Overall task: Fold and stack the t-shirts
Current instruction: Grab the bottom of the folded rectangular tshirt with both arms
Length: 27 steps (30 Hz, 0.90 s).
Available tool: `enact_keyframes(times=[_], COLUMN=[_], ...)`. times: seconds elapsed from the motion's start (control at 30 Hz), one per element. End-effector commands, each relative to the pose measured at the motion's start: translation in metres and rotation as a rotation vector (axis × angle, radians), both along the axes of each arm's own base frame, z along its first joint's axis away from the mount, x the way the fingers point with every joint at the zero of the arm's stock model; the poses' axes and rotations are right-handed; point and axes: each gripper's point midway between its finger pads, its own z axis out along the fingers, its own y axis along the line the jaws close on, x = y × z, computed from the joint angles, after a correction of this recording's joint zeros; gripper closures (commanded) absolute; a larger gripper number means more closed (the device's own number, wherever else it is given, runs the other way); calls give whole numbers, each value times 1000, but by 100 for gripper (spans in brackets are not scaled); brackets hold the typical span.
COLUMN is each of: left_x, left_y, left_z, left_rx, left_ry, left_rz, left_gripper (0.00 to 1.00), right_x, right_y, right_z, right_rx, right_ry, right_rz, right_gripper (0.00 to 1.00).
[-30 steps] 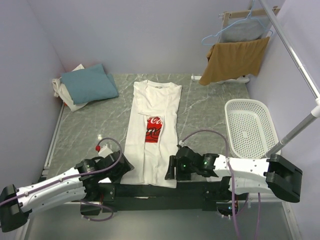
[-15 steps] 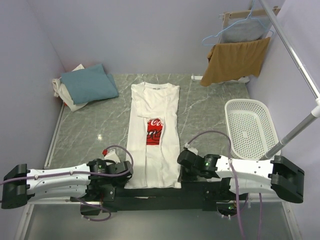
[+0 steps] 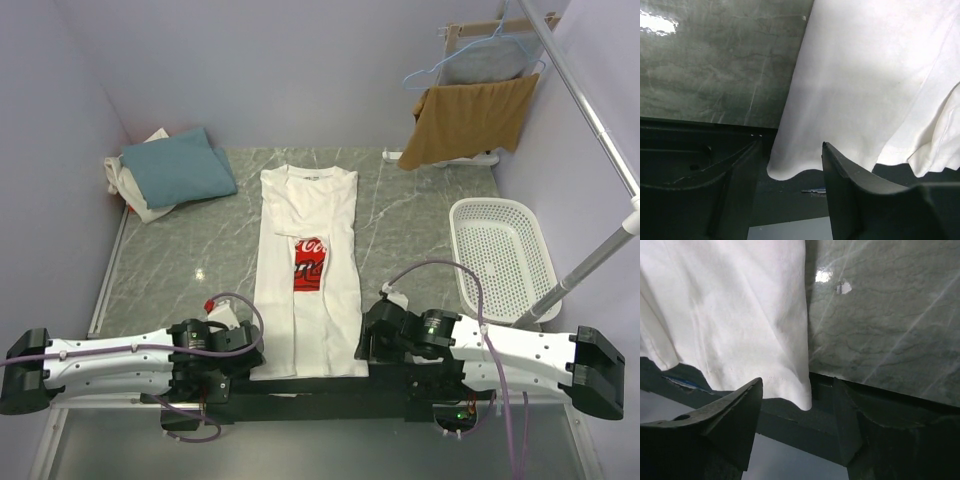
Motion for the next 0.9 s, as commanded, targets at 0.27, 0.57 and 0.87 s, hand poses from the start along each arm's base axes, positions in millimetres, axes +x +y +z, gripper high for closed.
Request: enact_keyframes(times=[0.27, 0.57, 0.87], left_x=[-10, 3, 39], left_y=[-5, -16, -26], left_z=[-15, 5, 78], left_rx=[6, 4, -29], left_ry=[45, -28, -221], left_rz=[-27, -69, -8], left_gripper=[55, 99, 99], right_x=[-21, -4, 33], right_y=[23, 40, 40], right_z=[-19, 10, 74], right_rx=[26, 79, 121], right_ry=[100, -8, -214], right_rz=[96, 130, 79], right_gripper=[51, 100, 100])
